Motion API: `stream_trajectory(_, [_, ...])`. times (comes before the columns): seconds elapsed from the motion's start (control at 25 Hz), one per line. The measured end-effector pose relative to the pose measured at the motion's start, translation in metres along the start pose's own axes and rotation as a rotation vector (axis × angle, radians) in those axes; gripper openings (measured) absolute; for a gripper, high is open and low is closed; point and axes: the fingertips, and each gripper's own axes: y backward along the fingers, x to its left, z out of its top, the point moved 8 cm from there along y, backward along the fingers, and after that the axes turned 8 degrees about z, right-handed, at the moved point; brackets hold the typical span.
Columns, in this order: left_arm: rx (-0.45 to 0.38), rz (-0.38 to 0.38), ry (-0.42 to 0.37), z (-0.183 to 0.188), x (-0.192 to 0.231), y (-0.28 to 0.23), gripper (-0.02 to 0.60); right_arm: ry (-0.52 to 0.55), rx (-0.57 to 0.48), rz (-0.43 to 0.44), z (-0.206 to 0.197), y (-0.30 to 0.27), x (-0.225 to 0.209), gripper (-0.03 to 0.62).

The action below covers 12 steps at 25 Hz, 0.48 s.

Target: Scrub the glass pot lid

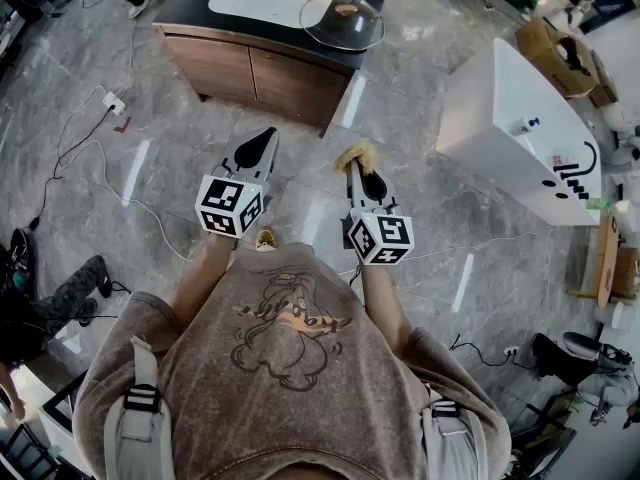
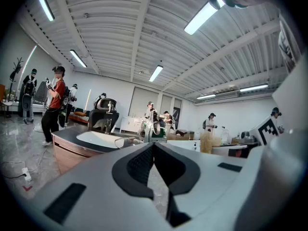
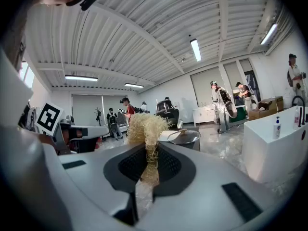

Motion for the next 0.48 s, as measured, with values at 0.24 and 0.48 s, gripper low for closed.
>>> stream_trajectory(0.24, [0.013, -0.016, -0.001, -0.001, 0.007, -0.007, 0.017, 0.003, 0.001, -0.005, 0.0, -0.008, 0.001, 0.041])
stream_trajectory(0.48, [0.029, -0.022, 0.002, 0.0, 0.019, -0.009, 0.017, -0.014, 0.0, -0.05, -0.001, -0.006, 0.001, 0.041])
